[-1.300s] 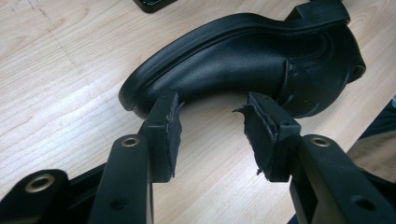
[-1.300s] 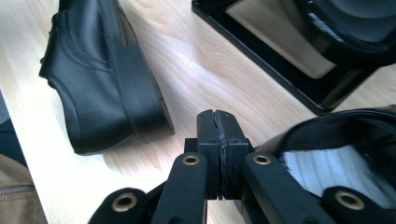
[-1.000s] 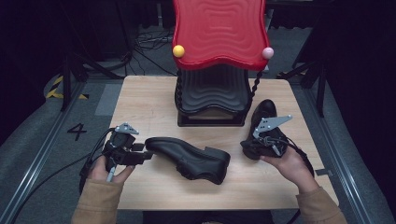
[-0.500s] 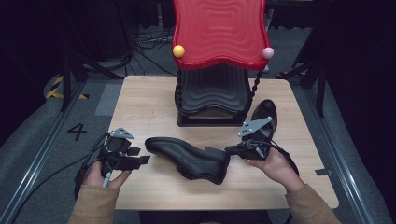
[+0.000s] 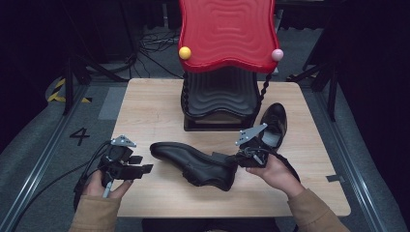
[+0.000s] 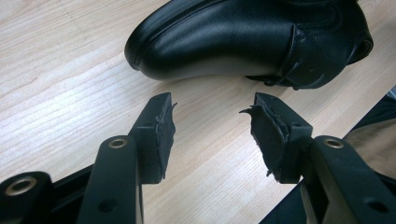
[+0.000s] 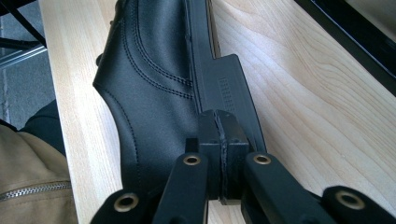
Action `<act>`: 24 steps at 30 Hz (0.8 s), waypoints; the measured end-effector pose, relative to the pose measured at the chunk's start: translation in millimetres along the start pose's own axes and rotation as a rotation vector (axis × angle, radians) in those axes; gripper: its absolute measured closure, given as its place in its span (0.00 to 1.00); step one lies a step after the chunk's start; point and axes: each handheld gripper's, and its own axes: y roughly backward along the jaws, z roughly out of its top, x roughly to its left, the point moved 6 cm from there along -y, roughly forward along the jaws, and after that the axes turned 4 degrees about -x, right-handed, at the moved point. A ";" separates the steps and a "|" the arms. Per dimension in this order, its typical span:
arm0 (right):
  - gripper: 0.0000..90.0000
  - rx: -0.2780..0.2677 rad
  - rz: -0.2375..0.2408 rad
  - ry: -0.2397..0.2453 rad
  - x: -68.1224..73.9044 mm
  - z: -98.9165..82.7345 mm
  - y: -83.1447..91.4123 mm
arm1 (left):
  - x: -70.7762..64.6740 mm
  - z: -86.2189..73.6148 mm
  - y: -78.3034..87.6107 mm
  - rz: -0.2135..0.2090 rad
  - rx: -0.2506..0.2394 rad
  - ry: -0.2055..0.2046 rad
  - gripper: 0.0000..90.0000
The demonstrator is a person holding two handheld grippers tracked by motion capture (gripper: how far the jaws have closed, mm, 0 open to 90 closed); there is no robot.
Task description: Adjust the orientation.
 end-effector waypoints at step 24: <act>1.00 -0.029 -0.088 0.031 -9.3 3.2 0.1 | -0.8 -0.4 -2.0 -0.008 0.007 0.002 0.55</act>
